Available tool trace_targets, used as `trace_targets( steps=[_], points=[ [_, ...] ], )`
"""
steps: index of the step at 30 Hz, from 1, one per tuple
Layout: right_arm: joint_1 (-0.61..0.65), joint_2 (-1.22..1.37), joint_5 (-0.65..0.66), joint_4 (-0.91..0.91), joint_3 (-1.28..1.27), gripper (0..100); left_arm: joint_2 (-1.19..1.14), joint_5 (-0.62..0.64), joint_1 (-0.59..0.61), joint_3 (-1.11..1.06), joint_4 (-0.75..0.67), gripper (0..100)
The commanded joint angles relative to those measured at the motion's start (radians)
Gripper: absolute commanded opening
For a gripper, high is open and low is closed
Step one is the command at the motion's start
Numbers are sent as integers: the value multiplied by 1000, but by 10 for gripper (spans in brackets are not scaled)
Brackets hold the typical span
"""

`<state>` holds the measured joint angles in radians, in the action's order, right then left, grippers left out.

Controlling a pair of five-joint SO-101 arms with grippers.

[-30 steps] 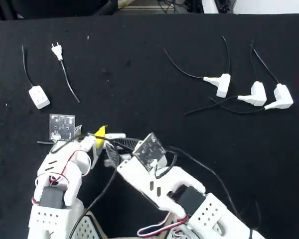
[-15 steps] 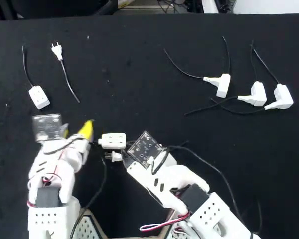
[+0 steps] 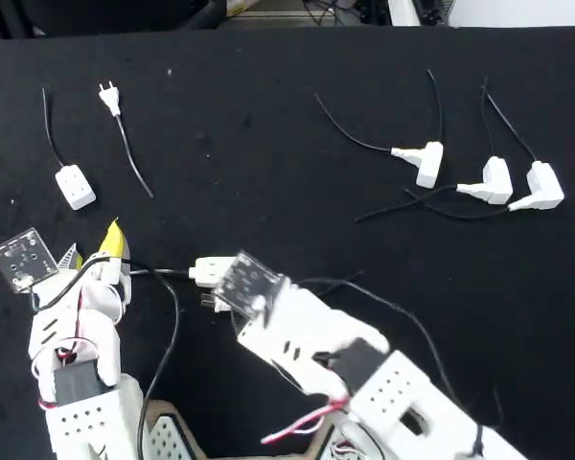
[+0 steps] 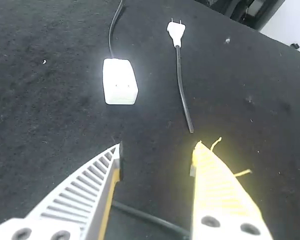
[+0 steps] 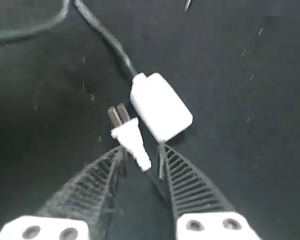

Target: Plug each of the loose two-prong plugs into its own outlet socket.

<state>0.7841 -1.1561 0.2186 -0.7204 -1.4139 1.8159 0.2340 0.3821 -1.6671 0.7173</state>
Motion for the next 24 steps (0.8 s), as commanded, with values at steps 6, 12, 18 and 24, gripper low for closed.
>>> trace_targets(
  steps=[6, 12, 18, 24],
  points=[
    [37, 377, 12, 169, 133, 88, 8, 14, 10, 39, -17, 234],
    [64, 472, 12, 203, 171, 88, 8, 14, 10, 39, -17, 234],
    [64, 518, 12, 215, 183, 88, 8, 14, 10, 39, -17, 234],
    [61, 648, 43, 238, 239, 88, 8, 14, 10, 39, -17, 234]
  ],
)
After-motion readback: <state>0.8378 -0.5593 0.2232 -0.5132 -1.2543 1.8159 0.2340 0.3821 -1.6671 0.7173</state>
